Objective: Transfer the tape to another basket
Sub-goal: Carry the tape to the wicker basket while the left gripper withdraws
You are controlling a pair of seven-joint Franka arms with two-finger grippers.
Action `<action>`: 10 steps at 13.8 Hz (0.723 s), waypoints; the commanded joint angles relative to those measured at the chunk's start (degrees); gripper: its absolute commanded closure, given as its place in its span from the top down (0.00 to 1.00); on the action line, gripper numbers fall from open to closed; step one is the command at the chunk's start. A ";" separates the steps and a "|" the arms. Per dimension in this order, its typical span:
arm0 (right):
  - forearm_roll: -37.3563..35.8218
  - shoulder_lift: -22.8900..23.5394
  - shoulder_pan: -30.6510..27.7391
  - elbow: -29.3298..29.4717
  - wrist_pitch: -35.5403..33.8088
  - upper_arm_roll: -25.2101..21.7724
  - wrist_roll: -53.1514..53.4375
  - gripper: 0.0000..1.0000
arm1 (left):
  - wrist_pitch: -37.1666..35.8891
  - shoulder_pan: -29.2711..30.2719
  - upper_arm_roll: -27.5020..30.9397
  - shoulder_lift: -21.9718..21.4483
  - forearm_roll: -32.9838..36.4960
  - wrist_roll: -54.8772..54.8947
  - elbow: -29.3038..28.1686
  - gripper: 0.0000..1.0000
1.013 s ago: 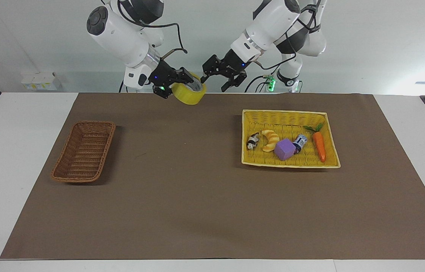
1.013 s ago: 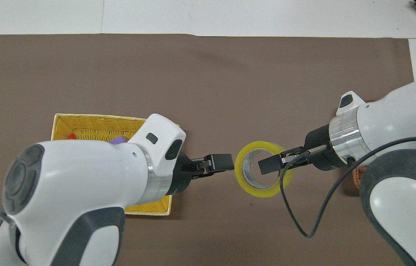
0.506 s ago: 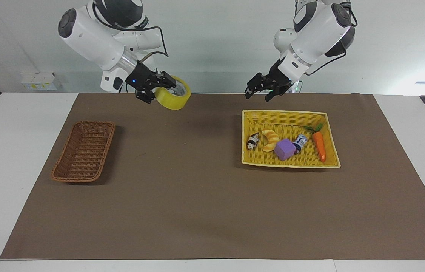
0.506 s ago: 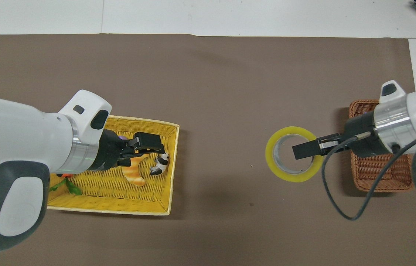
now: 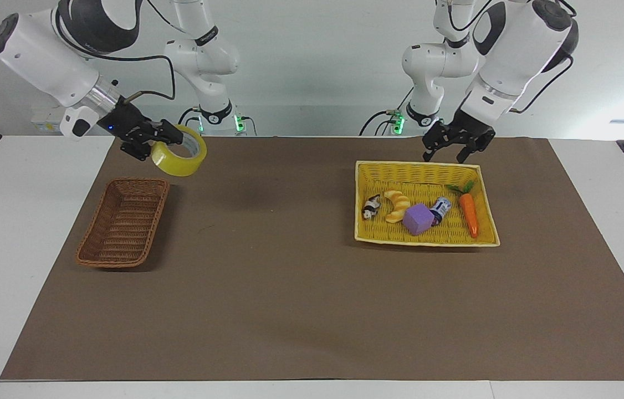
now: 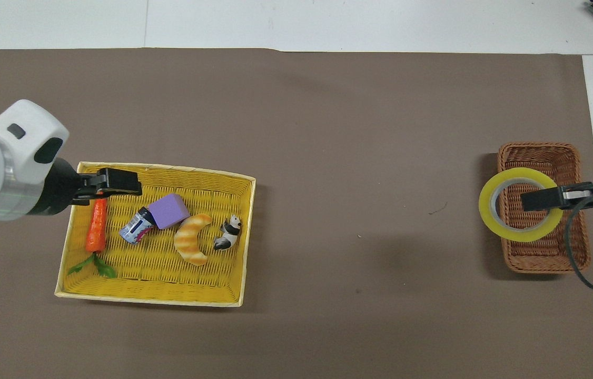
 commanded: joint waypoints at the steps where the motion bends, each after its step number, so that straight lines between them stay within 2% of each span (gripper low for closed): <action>1: -0.62 4.37 -4.23 0.16 2.76 0.57 -5.38 0.00 | -3.85 2.19 -0.69 1.46 3.33 1.01 4.31 1.00; 4: -0.44 10.09 -8.02 0.25 7.50 -1.35 -16.98 0.00 | -5.71 2.80 -0.69 2.34 4.93 1.00 6.17 1.00; 7: -1.06 11.24 -8.64 0.25 8.84 -1.97 -17.89 0.00 | -6.33 2.89 -0.69 2.26 5.28 1.18 6.17 1.00; 10: -0.10 16.06 -10.92 1.30 11.47 -2.68 -24.02 0.00 | -7.38 2.89 1.67 2.26 5.98 3.45 7.31 1.00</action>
